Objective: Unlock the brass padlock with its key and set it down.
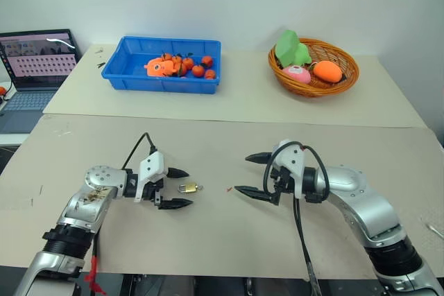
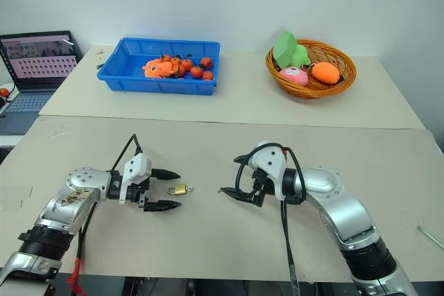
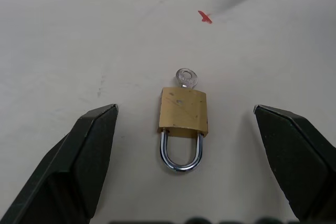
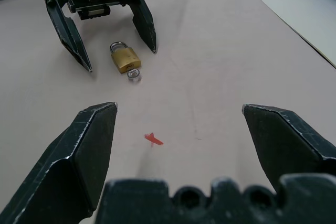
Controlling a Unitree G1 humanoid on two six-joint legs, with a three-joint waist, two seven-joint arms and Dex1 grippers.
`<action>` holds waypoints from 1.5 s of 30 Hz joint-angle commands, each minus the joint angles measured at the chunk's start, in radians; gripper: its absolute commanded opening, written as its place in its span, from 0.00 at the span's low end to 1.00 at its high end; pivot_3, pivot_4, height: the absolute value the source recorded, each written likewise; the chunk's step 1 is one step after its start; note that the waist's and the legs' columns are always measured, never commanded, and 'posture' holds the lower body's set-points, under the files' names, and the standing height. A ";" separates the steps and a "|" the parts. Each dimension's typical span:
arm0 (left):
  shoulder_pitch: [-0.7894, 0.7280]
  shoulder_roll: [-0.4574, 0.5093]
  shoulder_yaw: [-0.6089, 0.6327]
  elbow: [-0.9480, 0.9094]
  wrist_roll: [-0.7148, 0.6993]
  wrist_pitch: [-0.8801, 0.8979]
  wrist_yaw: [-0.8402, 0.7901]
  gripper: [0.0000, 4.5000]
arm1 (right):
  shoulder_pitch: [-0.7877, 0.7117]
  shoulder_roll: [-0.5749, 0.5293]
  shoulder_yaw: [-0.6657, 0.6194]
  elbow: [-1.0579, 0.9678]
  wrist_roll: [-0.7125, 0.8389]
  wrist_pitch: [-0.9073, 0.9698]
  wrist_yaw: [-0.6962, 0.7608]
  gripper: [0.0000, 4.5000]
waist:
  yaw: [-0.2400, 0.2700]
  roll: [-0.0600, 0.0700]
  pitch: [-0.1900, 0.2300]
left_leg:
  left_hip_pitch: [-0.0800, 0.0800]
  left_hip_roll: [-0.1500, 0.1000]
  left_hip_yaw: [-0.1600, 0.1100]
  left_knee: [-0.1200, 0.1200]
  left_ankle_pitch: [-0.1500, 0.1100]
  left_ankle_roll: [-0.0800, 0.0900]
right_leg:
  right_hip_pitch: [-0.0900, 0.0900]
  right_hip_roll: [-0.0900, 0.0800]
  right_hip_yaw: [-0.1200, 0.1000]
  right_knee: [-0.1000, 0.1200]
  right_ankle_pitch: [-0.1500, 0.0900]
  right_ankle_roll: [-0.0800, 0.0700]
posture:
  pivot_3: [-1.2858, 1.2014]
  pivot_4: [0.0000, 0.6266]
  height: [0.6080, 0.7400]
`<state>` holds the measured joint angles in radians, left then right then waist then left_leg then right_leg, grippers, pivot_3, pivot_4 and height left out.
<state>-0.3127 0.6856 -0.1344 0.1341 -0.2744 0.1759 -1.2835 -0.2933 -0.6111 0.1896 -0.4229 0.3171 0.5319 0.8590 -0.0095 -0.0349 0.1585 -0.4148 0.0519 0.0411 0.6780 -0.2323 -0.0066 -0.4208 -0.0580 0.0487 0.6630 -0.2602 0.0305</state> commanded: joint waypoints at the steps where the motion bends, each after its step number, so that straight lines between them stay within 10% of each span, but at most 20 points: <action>1: -0.022 -0.015 -0.020 0.020 0.020 -0.021 -0.004 0.98 | -0.001 -0.001 -0.017 -0.026 0.005 -0.002 -0.012 1.00 | 0.001 0.000 0.000 | 0.000 0.000 0.000 0.000 0.000 0.000 | 0.000 0.000 0.000 0.000 0.000 0.000 | 0.52 0.24 1.00; 6: -0.033 -0.030 -0.040 0.044 0.035 -0.030 -0.009 0.98 | -0.001 -0.002 -0.021 -0.028 0.007 -0.001 -0.022 1.00 | 0.014 0.000 0.000 | 0.000 0.000 0.000 0.001 0.000 0.000 | 0.001 0.000 0.000 0.000 0.000 0.000 | 0.52 0.24 1.00; 17: -0.055 -0.054 -0.049 0.092 0.056 -0.070 -0.017 0.18 | -0.001 -0.003 -0.024 -0.024 0.005 -0.005 -0.037 1.00 | 0.016 0.000 0.000 | 0.000 0.000 0.000 0.001 0.000 0.000 | 0.001 0.000 0.000 0.000 0.000 0.000 | 0.52 0.24 1.00; 29: -0.057 -0.041 -0.036 0.065 0.053 -0.073 -0.015 0.19 | -0.001 -0.010 0.003 -0.024 -0.033 -0.017 -0.050 1.00 | 0.017 0.000 0.000 | 0.000 0.000 0.000 0.001 0.000 0.000 | 0.001 0.000 0.000 0.000 0.000 0.000 | 0.52 0.24 1.00; 45: -0.263 0.195 0.108 -0.241 -0.208 0.358 -0.131 0.19 | 0.048 -0.141 0.117 -0.066 -0.907 -0.815 -0.550 1.00 | -0.003 -0.001 0.000 | -0.002 0.000 0.000 0.000 0.000 0.000 | -0.002 0.000 0.000 0.000 -0.001 0.001 | 0.52 0.24 1.00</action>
<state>-0.5433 0.8678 -0.0578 -0.0572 -0.4403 0.5025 -1.4101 -0.2226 -0.7438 0.3168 -0.4650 -0.4888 -0.1517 0.3996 -0.0128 -0.0357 0.1589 -0.4164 0.0515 0.0411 0.6785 -0.2323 -0.0066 -0.4226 -0.0580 0.0486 0.6629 -0.2610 0.0320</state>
